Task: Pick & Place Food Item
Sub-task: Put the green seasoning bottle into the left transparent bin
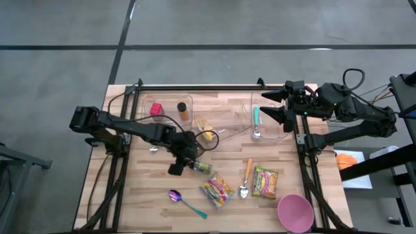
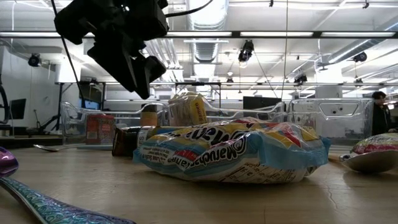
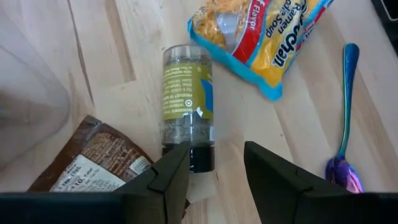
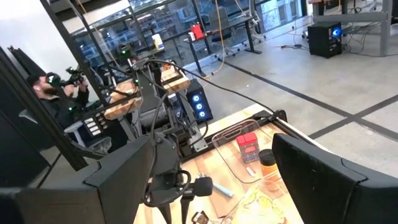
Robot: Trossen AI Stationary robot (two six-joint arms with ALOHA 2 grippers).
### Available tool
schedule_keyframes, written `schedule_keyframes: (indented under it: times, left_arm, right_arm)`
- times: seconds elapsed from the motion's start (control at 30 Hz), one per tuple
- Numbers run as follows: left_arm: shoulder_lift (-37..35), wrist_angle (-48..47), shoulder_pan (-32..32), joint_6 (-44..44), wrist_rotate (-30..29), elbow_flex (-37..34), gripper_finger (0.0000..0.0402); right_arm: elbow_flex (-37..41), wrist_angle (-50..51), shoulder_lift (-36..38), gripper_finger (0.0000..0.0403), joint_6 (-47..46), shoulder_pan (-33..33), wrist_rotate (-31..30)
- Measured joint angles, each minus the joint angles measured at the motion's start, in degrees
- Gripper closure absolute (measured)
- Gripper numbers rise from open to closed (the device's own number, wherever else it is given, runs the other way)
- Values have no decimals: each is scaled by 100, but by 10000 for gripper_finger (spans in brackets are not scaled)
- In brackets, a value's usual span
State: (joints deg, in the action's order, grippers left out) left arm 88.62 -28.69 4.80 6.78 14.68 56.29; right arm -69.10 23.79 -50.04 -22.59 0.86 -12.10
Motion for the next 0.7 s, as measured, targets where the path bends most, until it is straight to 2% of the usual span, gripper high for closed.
schedule_keyframes:
  times: [0.13,0.33,0.47,0.7]
  left_arm:
    - [49,-26,0,-266,82,128,222]
    - [131,-176,-2,-246,45,233,151]
    - [439,-283,18,-102,-75,225,113]
    - [845,-278,42,-57,-196,221,97]
  right_arm:
    - [0,0,0,76,7,0,0]
    - [0,0,0,76,26,0,0]
    - [0,6,27,76,157,0,-5]
    - [-2,203,455,76,160,-4,-337]
